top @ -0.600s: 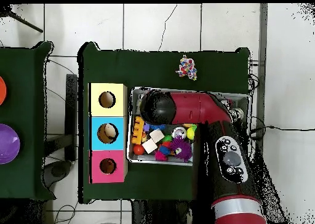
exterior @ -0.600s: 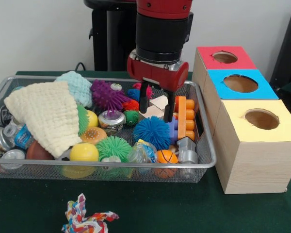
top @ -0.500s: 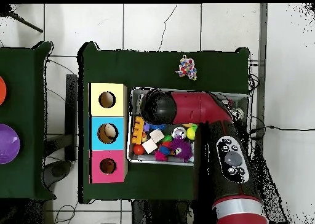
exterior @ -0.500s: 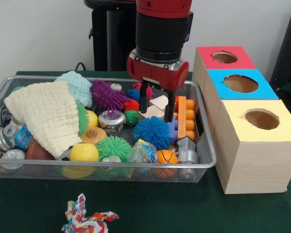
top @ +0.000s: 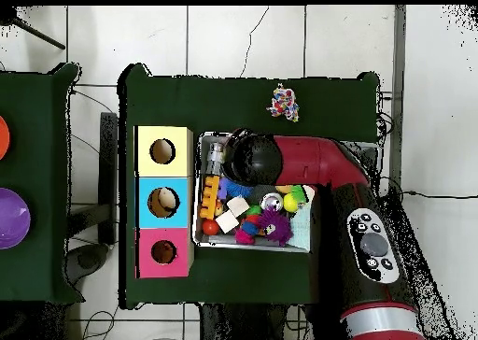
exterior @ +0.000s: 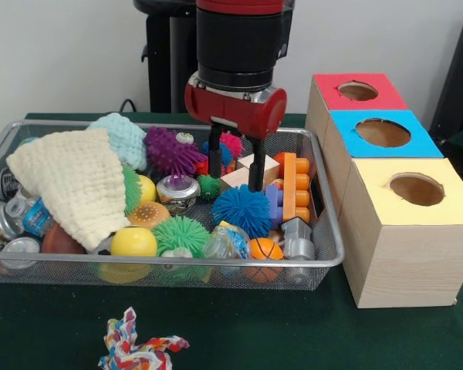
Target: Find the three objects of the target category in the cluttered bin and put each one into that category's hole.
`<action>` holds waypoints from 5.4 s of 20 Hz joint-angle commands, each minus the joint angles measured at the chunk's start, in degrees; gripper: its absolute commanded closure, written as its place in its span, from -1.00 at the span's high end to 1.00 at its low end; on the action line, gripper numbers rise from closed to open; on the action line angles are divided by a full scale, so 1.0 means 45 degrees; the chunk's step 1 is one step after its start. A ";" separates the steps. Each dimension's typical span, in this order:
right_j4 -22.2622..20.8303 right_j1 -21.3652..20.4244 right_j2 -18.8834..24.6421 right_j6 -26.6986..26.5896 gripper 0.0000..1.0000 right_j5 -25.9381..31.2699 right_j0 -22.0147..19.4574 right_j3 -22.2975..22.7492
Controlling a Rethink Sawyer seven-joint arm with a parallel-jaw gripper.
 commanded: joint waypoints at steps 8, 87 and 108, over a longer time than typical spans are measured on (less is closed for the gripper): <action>-0.0797 0.1159 0.0919 -0.2265 1.00 0.1549 0.0410 -0.1145; -0.0744 0.4198 -0.2391 0.0554 1.00 -0.0153 0.3192 -0.1809; -0.0685 0.5879 -0.2432 0.0304 1.00 -0.1557 0.3135 -0.3067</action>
